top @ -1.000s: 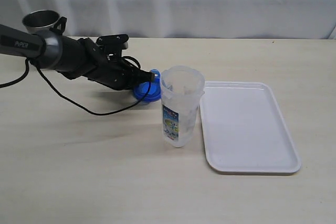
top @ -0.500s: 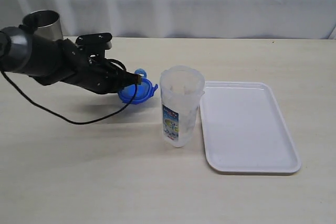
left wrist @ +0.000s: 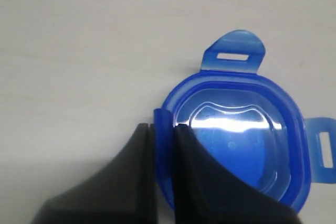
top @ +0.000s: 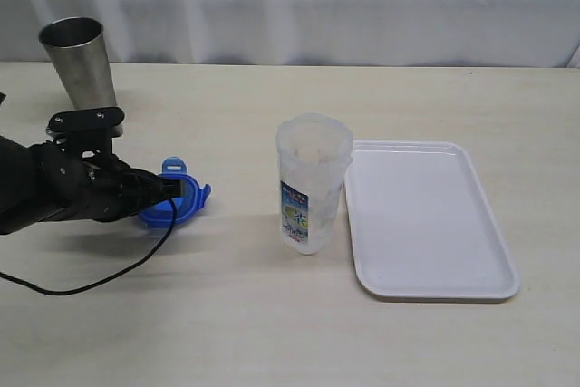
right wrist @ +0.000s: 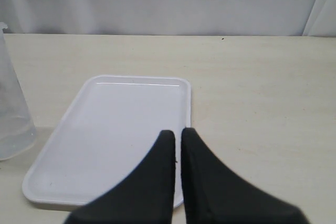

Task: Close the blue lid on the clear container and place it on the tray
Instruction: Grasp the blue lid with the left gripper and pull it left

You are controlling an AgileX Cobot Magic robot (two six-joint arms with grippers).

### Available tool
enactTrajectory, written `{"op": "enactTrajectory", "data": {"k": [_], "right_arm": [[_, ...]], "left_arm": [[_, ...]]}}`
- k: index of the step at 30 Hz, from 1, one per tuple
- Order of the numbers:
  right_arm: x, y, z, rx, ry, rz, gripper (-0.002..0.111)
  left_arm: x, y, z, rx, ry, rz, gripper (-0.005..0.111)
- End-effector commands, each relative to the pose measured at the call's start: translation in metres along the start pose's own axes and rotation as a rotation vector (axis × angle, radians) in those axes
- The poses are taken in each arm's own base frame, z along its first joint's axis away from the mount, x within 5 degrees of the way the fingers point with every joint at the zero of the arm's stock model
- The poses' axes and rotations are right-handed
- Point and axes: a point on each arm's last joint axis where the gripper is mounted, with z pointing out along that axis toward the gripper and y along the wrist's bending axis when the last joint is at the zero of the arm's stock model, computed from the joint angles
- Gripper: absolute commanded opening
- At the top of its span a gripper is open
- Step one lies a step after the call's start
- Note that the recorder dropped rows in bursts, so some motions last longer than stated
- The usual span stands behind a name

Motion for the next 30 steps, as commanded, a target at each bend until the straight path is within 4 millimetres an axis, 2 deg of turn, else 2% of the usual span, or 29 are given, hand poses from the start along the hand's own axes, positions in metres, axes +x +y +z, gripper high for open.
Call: {"op": "enactTrajectory", "data": {"k": [1,6,12,14,30], "right_arm": [[0.0003,-0.0003,-0.0003,0.005,-0.005,-0.004,0.005],[0.0003,-0.0003,-0.0003,0.005,-0.005,-0.004,0.005],[0.0003,-0.0003,-0.0003,0.005,-0.005,-0.004,0.005],[0.0003,-0.0003,-0.0003,0.005,-0.005,-0.004,0.005],[0.0003,-0.0003,-0.0003,0.005,-0.005,-0.004,0.005]], "left_arm": [[0.0044,0.0007,-0.0024,0.005,0.036,-0.042,0.000],[0.0066,-0.0003,-0.0026,0.015,0.059,-0.037,0.003],[0.0074,-0.0006,-0.0026,0.019,0.068,-0.037,0.030],[0.0074,-0.0006,-0.0026,0.019,0.069,-0.037,0.033],[0.0059,0.0044,-0.0019,0.018,0.080,0.007,0.032]]}}
